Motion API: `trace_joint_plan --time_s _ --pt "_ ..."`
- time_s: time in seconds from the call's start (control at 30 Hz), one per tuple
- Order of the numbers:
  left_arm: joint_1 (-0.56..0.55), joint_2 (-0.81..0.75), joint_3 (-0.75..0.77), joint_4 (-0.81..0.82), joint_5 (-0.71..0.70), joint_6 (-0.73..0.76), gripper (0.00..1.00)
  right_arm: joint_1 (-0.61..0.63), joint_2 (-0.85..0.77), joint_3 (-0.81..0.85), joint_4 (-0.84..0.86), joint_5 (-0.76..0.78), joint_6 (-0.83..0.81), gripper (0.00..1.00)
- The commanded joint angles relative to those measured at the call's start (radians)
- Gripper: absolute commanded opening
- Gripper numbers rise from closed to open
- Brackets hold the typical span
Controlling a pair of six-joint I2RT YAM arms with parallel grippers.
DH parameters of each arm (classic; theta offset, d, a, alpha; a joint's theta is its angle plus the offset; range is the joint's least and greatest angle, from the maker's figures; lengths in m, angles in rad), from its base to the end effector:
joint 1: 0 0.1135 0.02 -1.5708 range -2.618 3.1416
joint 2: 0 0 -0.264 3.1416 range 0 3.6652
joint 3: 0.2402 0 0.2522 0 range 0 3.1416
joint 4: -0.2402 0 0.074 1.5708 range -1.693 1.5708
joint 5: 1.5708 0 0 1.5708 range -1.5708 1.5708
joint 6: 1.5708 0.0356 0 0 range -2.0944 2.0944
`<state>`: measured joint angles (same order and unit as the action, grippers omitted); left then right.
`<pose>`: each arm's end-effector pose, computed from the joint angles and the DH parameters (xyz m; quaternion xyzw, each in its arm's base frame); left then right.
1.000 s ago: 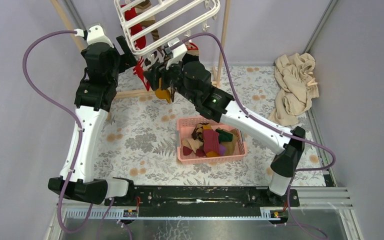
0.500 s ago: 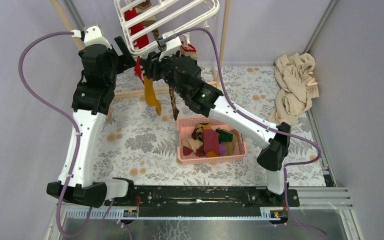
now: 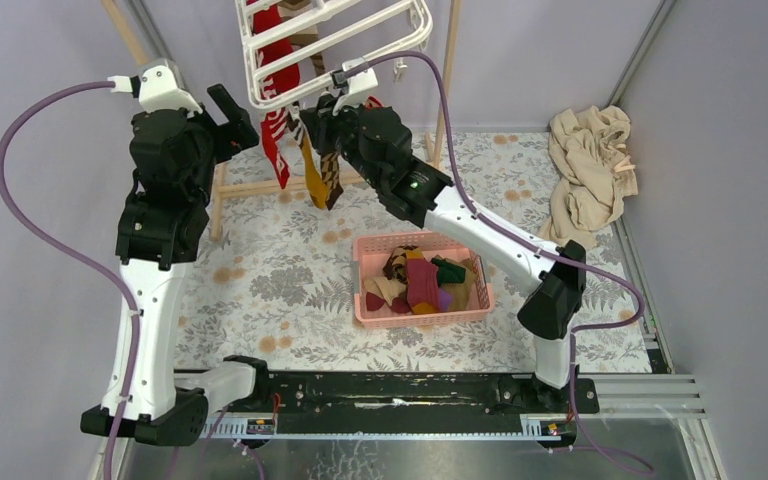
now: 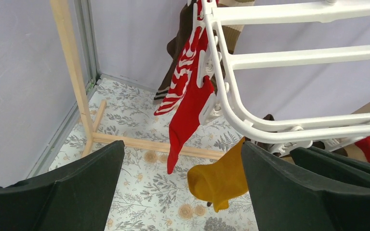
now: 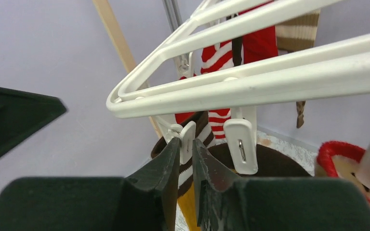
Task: Remove the socks clipped to the hanger
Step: Adjust the hanger on the clothesline.
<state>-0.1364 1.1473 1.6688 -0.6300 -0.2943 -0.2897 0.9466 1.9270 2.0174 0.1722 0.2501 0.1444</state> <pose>0.2010 -0.0172 0.5165 -0.1540 0.7267 -0.0330 0.6687 0.2733 0.3644 0.4710 -0.1446 0.5944 0.3437 0.7125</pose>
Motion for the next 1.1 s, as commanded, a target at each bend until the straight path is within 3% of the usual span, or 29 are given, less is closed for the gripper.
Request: trace_joint_plan --time_s 0.0,0.4,1.07 --pt "0.001 -0.016 -0.009 -0.023 0.012 -0.006 0.97 -0.048 -0.082 -0.047 0.076 -0.044 0.06 0.22" --pt "0.001 -0.032 -0.026 -0.03 0.015 -0.016 0.97 -0.296 -0.146 -0.131 0.111 -0.227 0.25 0.22" --pt "0.001 -0.035 -0.057 -0.023 0.003 -0.009 0.96 -0.494 -0.2 -0.16 0.211 -0.457 0.397 0.27"
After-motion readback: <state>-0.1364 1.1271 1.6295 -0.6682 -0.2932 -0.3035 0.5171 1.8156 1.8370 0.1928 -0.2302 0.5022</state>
